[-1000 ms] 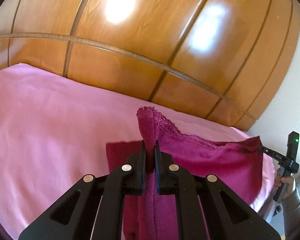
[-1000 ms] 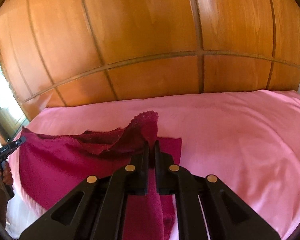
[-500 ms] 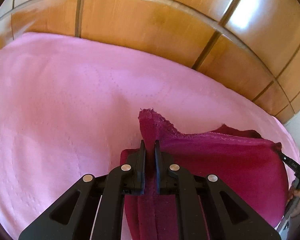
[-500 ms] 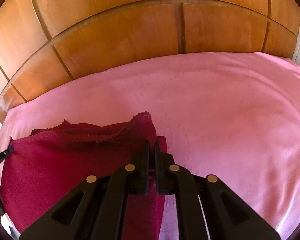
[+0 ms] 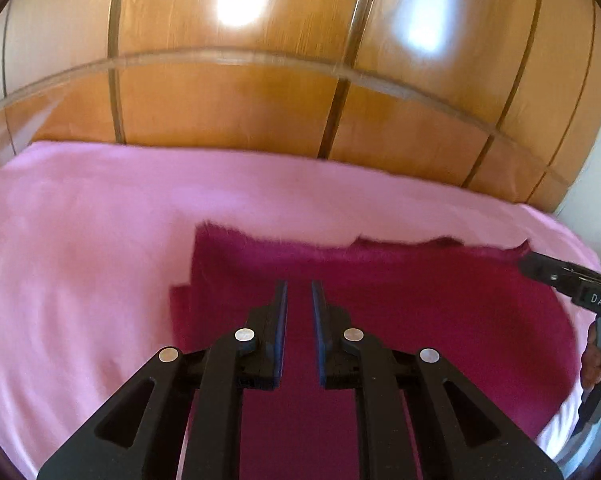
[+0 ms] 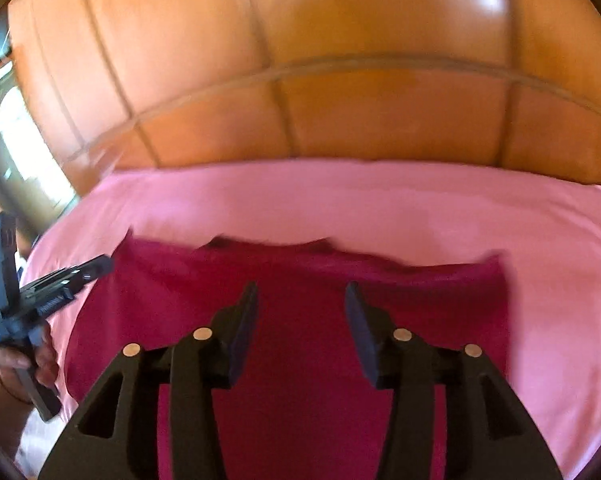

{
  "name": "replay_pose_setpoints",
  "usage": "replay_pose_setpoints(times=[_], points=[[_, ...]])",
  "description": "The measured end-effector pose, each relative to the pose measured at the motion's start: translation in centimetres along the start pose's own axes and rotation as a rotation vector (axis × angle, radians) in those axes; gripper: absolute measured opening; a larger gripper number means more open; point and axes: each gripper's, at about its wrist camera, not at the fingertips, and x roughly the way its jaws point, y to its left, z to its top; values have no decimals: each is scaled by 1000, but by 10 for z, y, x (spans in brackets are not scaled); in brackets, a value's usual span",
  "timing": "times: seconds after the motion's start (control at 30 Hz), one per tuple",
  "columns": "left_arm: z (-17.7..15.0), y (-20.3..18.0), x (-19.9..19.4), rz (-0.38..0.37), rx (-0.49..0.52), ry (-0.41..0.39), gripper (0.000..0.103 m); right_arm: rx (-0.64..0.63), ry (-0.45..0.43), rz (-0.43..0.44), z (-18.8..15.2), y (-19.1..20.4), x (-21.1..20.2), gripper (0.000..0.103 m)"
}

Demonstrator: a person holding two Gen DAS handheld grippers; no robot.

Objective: Fold small clothes
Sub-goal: 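Release the bundle and press it flat with both tools open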

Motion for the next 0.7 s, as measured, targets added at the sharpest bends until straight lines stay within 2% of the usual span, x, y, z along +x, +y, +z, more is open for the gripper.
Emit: replay_pose_setpoints(times=[0.1,0.17,0.27,0.33,0.37,0.4,0.43,0.5,0.7], points=[[-10,9,24,44,-26,34,10,-4,63,-58,2,9,39,49],[-11,18,31,27,-59,31,10,41,109,-117,-1,-5,64,46],[-8,29,30,-4,-105,32,10,102,92,-88,-1,-23,68,43],[-9,27,22,10,-100,30,10,102,84,-83,-2,-24,59,44],[-11,25,16,18,-95,23,10,97,74,-84,-3,-23,53,47],[-13,24,9,27,-91,13,10,93,58,-88,-8,-23,44,55],[-15,22,2,36,-91,-1,10,87,34,-86,-12,-23,32,58],[-26,22,-12,31,-103,-15,23,76,5,-62,-20,-22,12,58],[-73,10,-51,58,-109,-42,25,61,-44,-49,-77,-28,-59,61]])
